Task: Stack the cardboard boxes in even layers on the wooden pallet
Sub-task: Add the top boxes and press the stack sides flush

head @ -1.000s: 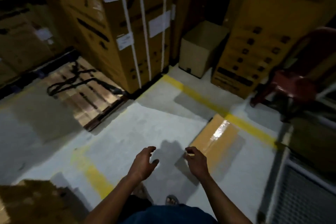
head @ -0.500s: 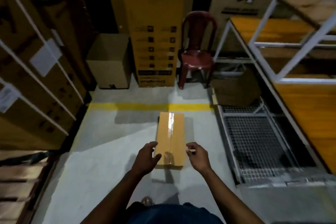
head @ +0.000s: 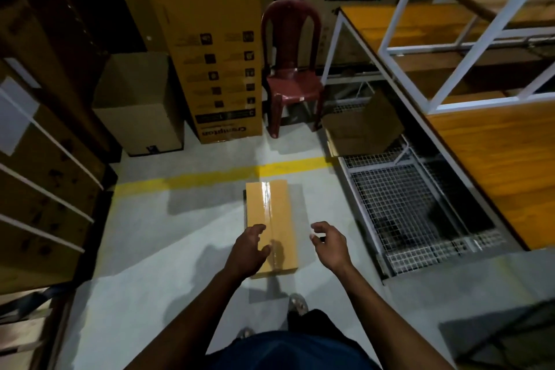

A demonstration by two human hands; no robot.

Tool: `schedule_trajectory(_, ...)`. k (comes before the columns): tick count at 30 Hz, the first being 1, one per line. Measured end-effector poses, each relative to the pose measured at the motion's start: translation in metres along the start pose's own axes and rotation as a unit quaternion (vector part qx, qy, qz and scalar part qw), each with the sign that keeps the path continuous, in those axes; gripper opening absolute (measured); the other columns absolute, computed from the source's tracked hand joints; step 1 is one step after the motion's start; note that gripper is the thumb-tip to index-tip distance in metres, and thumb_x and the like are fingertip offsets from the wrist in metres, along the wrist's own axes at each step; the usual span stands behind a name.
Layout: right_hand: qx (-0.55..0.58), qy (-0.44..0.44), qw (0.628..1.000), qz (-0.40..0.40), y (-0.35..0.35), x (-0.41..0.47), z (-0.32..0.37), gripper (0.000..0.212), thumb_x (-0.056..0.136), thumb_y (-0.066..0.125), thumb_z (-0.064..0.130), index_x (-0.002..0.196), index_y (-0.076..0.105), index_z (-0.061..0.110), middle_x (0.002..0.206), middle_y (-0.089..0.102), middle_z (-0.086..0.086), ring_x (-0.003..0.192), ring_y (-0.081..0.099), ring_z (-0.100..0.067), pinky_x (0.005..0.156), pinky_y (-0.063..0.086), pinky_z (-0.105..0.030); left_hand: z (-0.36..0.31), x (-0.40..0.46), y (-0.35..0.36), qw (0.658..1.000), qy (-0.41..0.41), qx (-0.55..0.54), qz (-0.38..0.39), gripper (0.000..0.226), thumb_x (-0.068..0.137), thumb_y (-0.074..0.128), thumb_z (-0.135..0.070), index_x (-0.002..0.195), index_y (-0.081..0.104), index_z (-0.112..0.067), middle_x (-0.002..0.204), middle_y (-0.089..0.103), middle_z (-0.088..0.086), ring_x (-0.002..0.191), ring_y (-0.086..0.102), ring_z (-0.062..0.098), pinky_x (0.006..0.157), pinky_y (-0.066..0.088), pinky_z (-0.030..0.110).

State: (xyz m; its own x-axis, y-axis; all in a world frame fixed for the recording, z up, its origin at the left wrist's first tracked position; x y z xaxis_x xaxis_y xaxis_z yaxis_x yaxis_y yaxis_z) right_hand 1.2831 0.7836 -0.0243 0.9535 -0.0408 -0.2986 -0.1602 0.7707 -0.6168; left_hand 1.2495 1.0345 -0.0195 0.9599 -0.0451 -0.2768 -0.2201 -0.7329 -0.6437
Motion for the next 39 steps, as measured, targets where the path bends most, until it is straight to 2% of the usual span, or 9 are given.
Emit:
schedule_trajectory(10,-0.007,-0.003,0.999,0.031,-0.010,0.085,-0.009,0.025,0.098,0.069,0.017,0.123,0.068,0.021,0.120,0.069,0.002,0.097,0.068,-0.018,0.086,0.048,-0.022,-0.002,0.069,0.008,0.999,-0.053,0.002,-0.011,0.066,0.095,0.074,-0.032,0.152,0.045,-0.015,0.146,0.056,0.007,0.118,0.063,0.022,0.097,0.048,0.029)
schedule_trajectory(16,-0.019,0.002,0.998,0.067,0.015,0.146,-0.030,0.027,0.099,0.067,0.018,0.125,0.067,0.022,0.122,0.068,0.000,0.100,0.067,-0.017,0.091,0.053,-0.027,0.029,0.125,0.021,0.995,-0.094,0.001,-0.023,0.067,0.095,0.074,-0.029,0.153,0.045,-0.010,0.145,0.056,0.011,0.119,0.062,0.027,0.099,0.049,0.034)
schedule_trajectory(19,-0.024,0.011,0.997,0.077,0.034,0.173,-0.045,0.027,0.099,0.067,0.019,0.126,0.067,0.021,0.122,0.067,0.000,0.104,0.067,-0.017,0.091,0.052,-0.025,0.053,0.152,0.033,0.993,-0.117,-0.001,-0.020,0.067,0.095,0.074,-0.027,0.153,0.044,-0.010,0.144,0.056,0.011,0.122,0.060,0.027,0.101,0.048,0.035)
schedule_trajectory(23,-0.031,0.019,0.995,0.088,0.081,0.217,-0.077,0.029,0.099,0.068,0.020,0.127,0.065,0.021,0.122,0.066,0.000,0.103,0.068,-0.019,0.088,0.050,-0.024,0.108,0.197,0.061,0.990,-0.142,0.006,-0.010,0.070,0.095,0.073,-0.026,0.155,0.041,-0.010,0.146,0.053,0.012,0.127,0.058,0.028,0.106,0.048,0.041)
schedule_trajectory(26,-0.023,0.014,0.995,0.091,0.124,0.252,-0.107,0.030,0.096,0.070,0.018,0.126,0.065,0.017,0.121,0.067,-0.003,0.105,0.067,-0.022,0.091,0.052,-0.029,0.154,0.233,0.087,0.989,-0.149,0.007,-0.005,0.072,0.096,0.072,-0.027,0.157,0.037,-0.011,0.146,0.051,0.011,0.129,0.056,0.028,0.106,0.049,0.044)
schedule_trajectory(29,-0.019,0.003,0.995,0.099,0.177,0.286,-0.142,0.034,0.095,0.072,0.018,0.128,0.064,0.016,0.124,0.066,0.000,0.108,0.064,-0.018,0.094,0.054,-0.035,0.205,0.269,0.116,0.987,-0.162,0.015,-0.002,0.074,0.097,0.072,-0.030,0.158,0.035,-0.012,0.147,0.050,0.011,0.130,0.054,0.028,0.107,0.048,0.044)
schedule_trajectory(32,-0.042,-0.007,0.994,0.099,0.232,0.325,-0.182,0.041,0.093,0.073,0.022,0.132,0.062,0.014,0.125,0.066,-0.006,0.107,0.065,-0.022,0.090,0.055,-0.036,0.261,0.303,0.153,0.984,-0.176,0.025,0.001,0.075,0.097,0.071,-0.033,0.158,0.034,-0.011,0.148,0.049,0.011,0.132,0.052,0.028,0.109,0.045,0.040)
schedule_trajectory(36,-0.051,-0.001,0.992,0.115,0.290,0.367,-0.230,0.054,0.091,0.063,0.037,0.137,0.060,0.007,0.128,0.064,-0.014,0.113,0.059,-0.024,0.092,0.040,-0.028,0.327,0.341,0.200,0.981,-0.191,0.035,0.016,0.079,0.097,0.072,-0.037,0.158,0.033,-0.006,0.150,0.048,0.015,0.135,0.050,0.031,0.109,0.042,0.040)
schedule_trajectory(39,-0.058,0.018,0.990,0.125,0.322,0.394,-0.268,0.057,0.096,0.066,0.036,0.144,0.053,0.009,0.137,0.058,-0.014,0.124,0.055,-0.029,0.096,0.036,-0.026,0.369,0.364,0.233,0.977,-0.205,0.042,0.027,0.082,0.096,0.072,-0.039,0.159,0.030,-0.005,0.154,0.045,0.017,0.138,0.048,0.033,0.111,0.041,0.042)
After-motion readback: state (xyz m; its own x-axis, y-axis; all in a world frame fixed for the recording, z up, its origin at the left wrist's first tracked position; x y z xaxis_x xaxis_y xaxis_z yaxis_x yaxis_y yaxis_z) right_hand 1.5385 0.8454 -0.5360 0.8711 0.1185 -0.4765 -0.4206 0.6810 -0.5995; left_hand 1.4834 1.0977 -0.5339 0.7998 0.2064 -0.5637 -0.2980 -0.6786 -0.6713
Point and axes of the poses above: each hand's wrist, its own x-axis towards the middle knuckle, its own y-axis out of the palm, z = x × y, the point moved 8 cm from there along x, towards the middle knuckle
